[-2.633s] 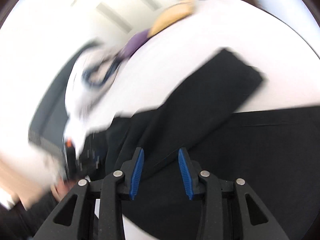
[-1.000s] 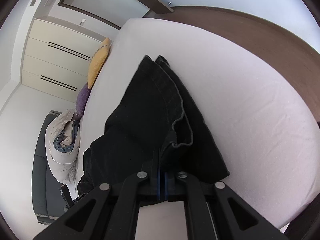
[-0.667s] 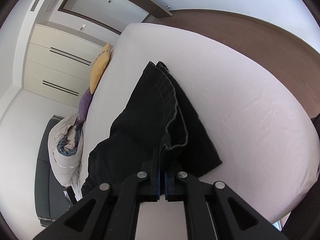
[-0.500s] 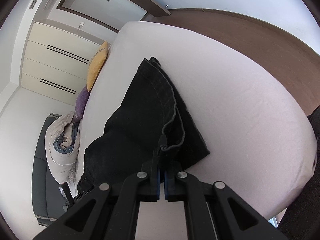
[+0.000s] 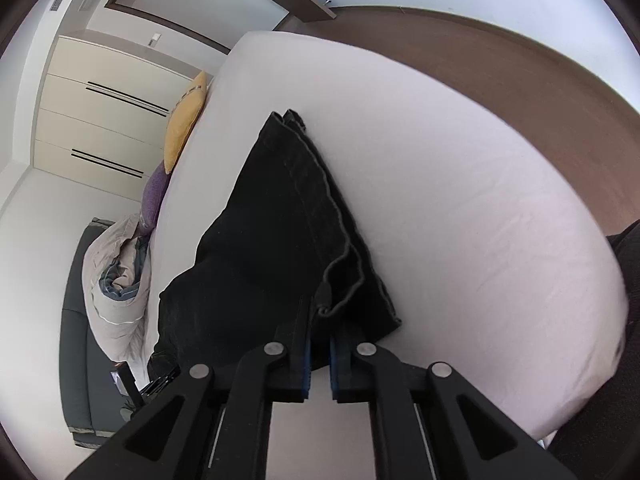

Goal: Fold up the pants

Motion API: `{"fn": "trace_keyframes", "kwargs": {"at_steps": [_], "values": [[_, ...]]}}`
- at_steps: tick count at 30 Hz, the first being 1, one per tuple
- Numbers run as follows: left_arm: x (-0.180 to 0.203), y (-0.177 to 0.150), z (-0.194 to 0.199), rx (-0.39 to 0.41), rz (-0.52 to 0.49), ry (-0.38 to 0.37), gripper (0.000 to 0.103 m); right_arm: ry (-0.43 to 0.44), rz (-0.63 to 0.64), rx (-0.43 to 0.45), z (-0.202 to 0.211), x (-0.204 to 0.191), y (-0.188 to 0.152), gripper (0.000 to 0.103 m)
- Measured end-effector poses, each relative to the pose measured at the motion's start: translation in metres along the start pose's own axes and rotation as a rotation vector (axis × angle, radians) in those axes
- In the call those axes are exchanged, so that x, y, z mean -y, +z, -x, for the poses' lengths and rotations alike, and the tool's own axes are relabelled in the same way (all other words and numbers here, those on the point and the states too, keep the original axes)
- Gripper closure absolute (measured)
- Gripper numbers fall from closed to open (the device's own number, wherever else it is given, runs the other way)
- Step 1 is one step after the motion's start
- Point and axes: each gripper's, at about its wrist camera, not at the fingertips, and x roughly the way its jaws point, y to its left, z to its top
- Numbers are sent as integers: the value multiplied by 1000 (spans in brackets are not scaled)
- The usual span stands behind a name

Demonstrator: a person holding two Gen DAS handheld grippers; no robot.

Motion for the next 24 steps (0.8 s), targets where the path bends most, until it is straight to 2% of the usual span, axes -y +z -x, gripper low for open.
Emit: {"fn": "trace_keyframes", "kwargs": {"at_steps": [2,3,4,5,6,8,11,13,15,18,19,20,21,22,24], "values": [[0,0,3,4,-3,2,88,-76,52,42,17,-5,5,90],[1,0,4,4,-7,5,88,-141,73,73,26,-8,9,83],[3,0,6,3,-13,9,88,-192,99,112,37,-14,14,83],[3,0,8,2,-20,13,88,-184,128,142,45,-21,19,83],[4,1,10,1,-24,20,88,-150,155,152,48,-33,24,83],[8,1,17,5,-19,34,88,-48,249,116,39,-70,29,83],[21,1,28,31,-47,24,88,147,388,-64,-15,-136,24,82],[34,0,31,37,-88,43,88,226,434,-143,-56,-171,18,82],[42,-1,28,25,-95,49,88,283,438,-264,-107,-196,13,82],[40,0,30,29,-55,33,88,280,400,-397,-173,-207,7,80],[38,0,30,27,-44,23,88,222,397,-397,-188,-204,7,80],[39,-1,30,27,-40,15,88,159,400,-384,-199,-199,10,80],[38,-3,30,30,-40,8,88,138,378,-372,-207,-189,16,83],[37,-5,30,35,-39,0,88,147,323,-345,-210,-175,26,100],[35,-9,30,48,-28,-18,88,135,187,-255,-203,-141,50,103]]}}
